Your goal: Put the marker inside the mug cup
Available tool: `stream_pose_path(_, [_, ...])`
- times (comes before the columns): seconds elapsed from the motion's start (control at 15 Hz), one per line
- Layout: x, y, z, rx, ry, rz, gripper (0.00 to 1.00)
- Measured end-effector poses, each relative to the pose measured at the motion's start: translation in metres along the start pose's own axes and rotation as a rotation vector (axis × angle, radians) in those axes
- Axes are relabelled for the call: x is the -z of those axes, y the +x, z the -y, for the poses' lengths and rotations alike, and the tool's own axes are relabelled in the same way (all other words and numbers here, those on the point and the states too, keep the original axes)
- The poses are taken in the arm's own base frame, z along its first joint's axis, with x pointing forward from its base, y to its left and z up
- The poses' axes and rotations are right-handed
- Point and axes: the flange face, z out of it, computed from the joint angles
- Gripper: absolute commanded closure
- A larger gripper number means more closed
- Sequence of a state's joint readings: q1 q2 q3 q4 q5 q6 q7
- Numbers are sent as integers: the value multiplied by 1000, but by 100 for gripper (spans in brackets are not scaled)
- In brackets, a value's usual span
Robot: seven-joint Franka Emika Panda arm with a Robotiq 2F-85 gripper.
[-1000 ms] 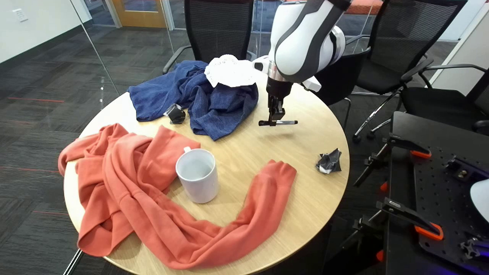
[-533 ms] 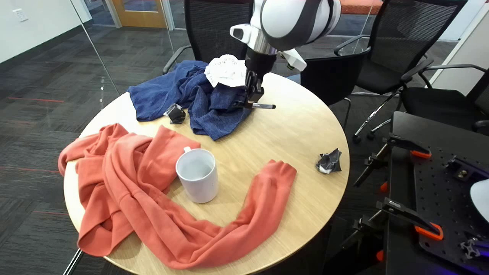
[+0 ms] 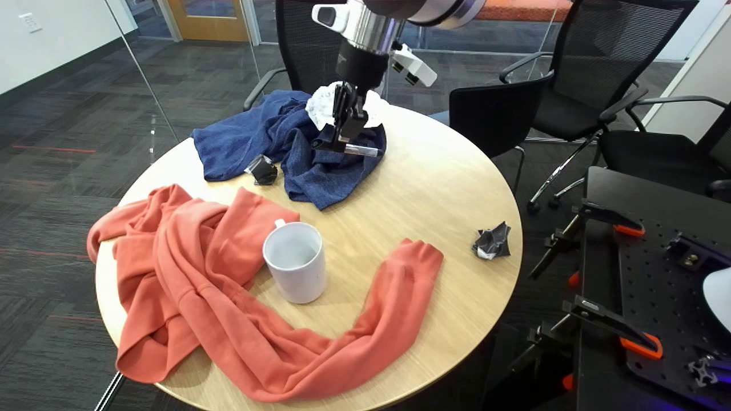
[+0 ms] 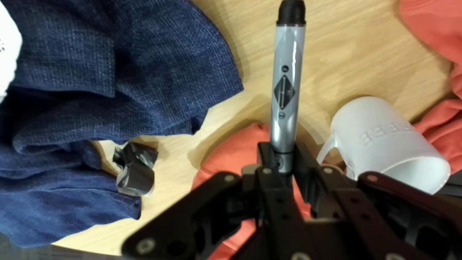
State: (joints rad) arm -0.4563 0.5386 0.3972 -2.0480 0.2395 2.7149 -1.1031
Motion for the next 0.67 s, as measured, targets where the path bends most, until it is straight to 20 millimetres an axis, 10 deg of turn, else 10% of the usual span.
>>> stream_pose_path(0.67, [23,36,21,182,165,-209,95])
